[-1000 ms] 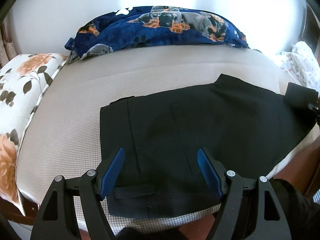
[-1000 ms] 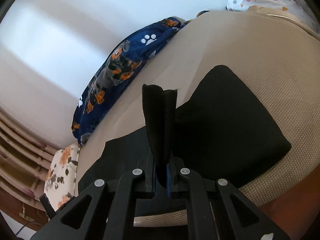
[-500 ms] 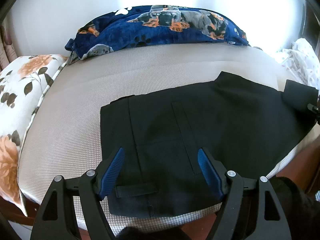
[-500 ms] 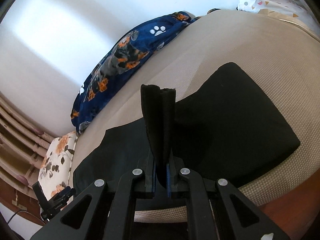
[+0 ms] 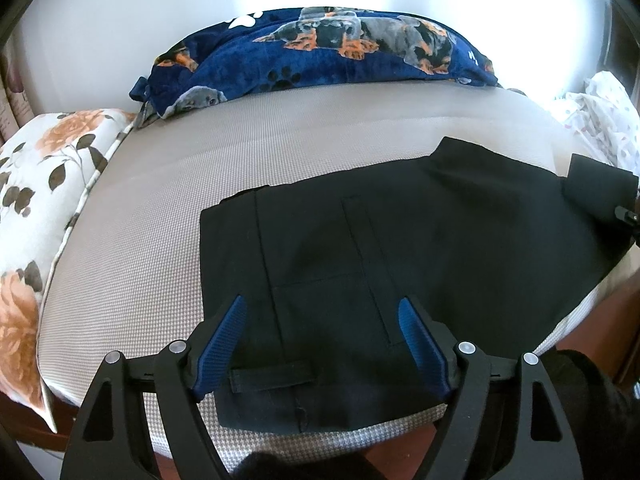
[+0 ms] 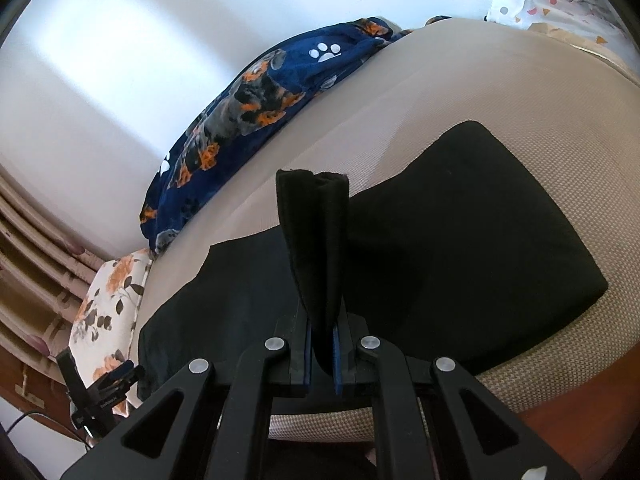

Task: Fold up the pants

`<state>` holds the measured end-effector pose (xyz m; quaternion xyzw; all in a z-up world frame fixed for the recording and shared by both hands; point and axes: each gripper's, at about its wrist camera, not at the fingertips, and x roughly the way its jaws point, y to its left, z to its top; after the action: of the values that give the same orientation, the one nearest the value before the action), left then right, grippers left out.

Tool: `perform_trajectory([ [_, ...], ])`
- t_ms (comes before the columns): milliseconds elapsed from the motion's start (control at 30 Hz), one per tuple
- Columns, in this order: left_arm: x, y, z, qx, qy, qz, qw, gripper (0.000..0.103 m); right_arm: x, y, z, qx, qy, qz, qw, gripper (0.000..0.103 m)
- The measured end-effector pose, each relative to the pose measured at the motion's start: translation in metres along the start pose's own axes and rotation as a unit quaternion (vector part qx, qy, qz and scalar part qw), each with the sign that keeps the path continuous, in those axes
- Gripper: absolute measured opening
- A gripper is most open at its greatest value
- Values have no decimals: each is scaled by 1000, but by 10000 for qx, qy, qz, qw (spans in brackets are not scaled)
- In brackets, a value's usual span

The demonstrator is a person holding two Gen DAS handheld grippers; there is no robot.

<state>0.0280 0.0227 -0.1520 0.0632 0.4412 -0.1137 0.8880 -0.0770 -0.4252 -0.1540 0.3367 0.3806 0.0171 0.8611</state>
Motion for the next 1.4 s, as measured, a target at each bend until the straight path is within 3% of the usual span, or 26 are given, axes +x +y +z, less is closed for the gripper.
perform_trajectory([
  [1400, 5, -6, -3, 141, 91, 123, 9998, 79, 18, 19, -16, -350, 241, 17, 9991, 9],
])
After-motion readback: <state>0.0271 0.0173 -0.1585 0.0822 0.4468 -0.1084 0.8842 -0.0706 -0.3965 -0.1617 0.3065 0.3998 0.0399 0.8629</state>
